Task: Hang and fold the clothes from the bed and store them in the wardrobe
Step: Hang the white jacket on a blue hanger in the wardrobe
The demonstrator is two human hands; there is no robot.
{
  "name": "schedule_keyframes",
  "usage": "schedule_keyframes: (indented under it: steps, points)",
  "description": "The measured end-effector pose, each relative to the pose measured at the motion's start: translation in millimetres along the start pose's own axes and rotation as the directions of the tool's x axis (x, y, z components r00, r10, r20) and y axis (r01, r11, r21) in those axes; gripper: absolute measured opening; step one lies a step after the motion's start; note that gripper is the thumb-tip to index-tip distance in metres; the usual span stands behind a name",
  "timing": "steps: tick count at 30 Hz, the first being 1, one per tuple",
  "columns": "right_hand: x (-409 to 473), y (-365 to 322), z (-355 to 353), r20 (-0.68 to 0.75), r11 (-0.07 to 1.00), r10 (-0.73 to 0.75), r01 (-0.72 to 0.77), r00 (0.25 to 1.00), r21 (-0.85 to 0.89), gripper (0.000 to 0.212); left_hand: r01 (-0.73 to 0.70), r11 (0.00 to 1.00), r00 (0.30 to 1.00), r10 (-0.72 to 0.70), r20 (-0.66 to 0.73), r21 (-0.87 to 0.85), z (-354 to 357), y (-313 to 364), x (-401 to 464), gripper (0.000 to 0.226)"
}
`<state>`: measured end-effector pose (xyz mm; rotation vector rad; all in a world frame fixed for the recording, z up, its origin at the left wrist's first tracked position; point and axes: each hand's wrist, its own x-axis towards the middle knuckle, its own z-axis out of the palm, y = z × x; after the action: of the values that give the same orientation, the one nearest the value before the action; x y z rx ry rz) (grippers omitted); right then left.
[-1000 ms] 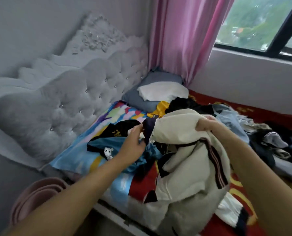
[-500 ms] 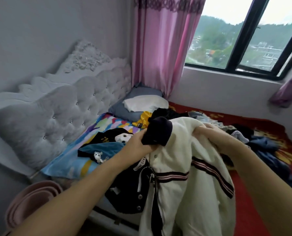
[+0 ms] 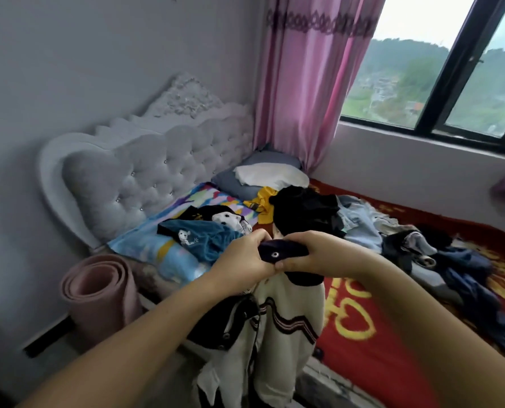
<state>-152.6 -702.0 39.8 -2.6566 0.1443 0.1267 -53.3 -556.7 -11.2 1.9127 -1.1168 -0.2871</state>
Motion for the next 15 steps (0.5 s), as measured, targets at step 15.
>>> schedule_keyframes:
  steps: [15]
  points:
    - [-27.2, -127.4, 22.4, 0.092, 0.937, -0.271, 0.24, 0.958, 0.255, 0.04, 0.284, 0.949, 0.956, -0.292, 0.041, 0.134, -82.1, -48.0, -202.6, 0.014]
